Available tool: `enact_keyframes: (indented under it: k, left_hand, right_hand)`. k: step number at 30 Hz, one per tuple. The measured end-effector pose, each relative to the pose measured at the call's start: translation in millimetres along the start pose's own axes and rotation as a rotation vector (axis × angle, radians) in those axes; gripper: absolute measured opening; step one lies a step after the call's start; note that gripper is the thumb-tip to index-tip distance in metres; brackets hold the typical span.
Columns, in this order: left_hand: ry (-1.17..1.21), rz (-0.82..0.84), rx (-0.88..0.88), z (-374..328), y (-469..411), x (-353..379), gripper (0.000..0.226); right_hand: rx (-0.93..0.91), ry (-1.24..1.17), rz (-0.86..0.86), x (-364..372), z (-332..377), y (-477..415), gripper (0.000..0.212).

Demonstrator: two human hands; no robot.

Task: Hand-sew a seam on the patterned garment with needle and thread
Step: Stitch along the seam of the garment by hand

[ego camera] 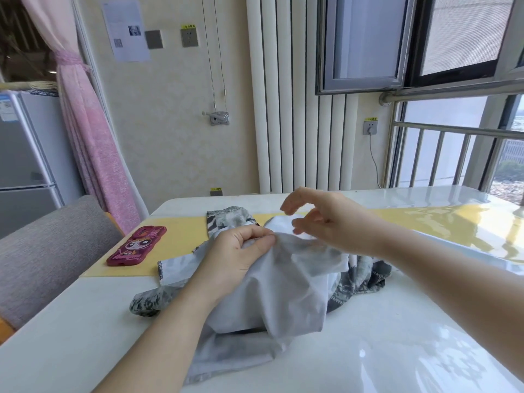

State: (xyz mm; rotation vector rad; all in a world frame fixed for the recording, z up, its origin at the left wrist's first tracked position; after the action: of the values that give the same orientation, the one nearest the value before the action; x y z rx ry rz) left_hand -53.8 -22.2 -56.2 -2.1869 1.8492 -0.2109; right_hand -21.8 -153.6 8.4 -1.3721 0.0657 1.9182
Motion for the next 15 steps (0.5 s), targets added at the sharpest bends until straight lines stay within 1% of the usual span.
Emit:
enact_keyframes:
  k: [1, 3, 5, 6, 8, 10, 11, 13, 15]
  left_hand:
    - [-0.002, 0.000, -0.008, 1, 0, 0, 0.014]
    - [0.013, -0.002, -0.024, 2, -1, -1, 0.013]
    - [0.060, 0.002, -0.048, 4, -1, 0, 0.011]
    - [0.085, 0.002, -0.060, 4, -1, 1, 0.010]
    - [0.132, 0.017, -0.082, 5, -1, 2, 0.011]
    - [0.179, 0.056, -0.103, 4, -1, 5, 0.022]
    - [0.191, 0.073, -0.111, 4, 0, 7, 0.026]
    - [0.199, 0.095, -0.124, 5, 1, 8, 0.024]
    - [0.207, 0.095, -0.134, 5, 2, 7, 0.021]
  right_hand:
    - [0.023, 0.046, -0.061, -8, -6, -2, 0.016]
    - [0.058, 0.170, -0.246, -30, -14, -1, 0.015]
    - [0.020, 0.293, -0.407, -46, -7, 5, 0.007]
    - [-0.056, 0.337, -0.413, -45, 4, 7, 0.004]
    - [-0.259, 0.409, -0.297, -24, 30, 12, 0.013]
    - [-0.397, 0.484, -0.205, 0, 45, 16, 0.017]
    - [-0.440, 0.526, -0.208, 8, 48, 16, 0.018]
    - [-0.498, 0.562, -0.257, 16, 50, 16, 0.013]
    - [-0.520, 0.512, -0.295, 17, 49, 14, 0.006]
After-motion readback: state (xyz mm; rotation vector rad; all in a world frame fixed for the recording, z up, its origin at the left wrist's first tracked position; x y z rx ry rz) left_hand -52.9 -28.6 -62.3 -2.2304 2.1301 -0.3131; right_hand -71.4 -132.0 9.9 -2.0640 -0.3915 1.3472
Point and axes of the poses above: each hand's wrist, its own y-axis away from the middle knuckle, its own x-axis out of the palm, z = x × y, the point moved 9 cm from there along -y, towards the middle knuckle, and after that the axes turned 7 degrees about y, right-handed, at the moved point
